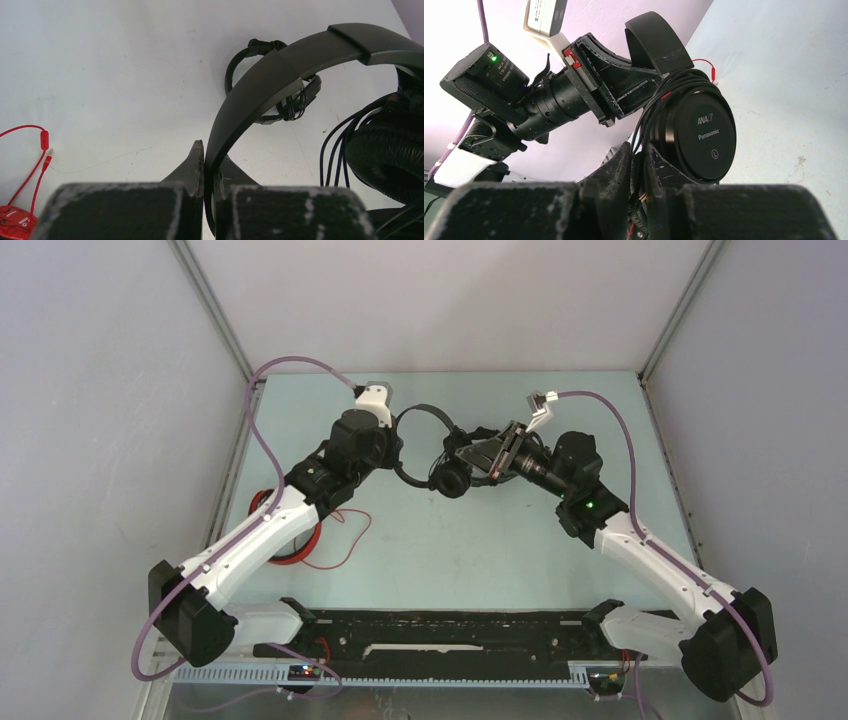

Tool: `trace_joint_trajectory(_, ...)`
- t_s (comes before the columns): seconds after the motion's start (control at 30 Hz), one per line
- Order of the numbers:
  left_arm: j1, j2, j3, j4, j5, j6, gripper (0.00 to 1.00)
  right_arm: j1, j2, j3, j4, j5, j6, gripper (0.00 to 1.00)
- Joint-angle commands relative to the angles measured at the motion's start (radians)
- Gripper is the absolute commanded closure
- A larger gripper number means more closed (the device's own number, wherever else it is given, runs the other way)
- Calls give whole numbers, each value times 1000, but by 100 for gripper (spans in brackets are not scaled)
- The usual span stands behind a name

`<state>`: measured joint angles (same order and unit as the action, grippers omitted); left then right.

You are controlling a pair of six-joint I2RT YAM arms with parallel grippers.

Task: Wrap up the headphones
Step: Wrap the headphones cable around the headphones.

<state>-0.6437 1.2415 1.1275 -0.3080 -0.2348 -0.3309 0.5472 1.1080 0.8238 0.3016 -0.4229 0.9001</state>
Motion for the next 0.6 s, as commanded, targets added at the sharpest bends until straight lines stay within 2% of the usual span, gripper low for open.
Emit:
trace_joint_trajectory(0.0, -5, -42, 15, 92, -13, -1, 100, -11, -28, 35, -8, 6, -2, 77)
trace_joint_trajectory(0.27, -6, -42, 20, 88, -17, 3, 100, -10, -50, 35, -54, 9, -2, 77)
trace_joint_trajectory(0.37, -6, -39, 21, 90, -14, 1, 100, -11, -49, 35, -68, 16, -8, 79)
trace_joint_trajectory(0.47, -5, -37, 21, 88, -12, 1, 100, -12, -51, 35, -67, 16, -18, 86)
trace_joint_trajectory(0.57, -6, -40, 23, 85, -16, 2, 100, -11, -54, 35, -70, 15, -16, 86)
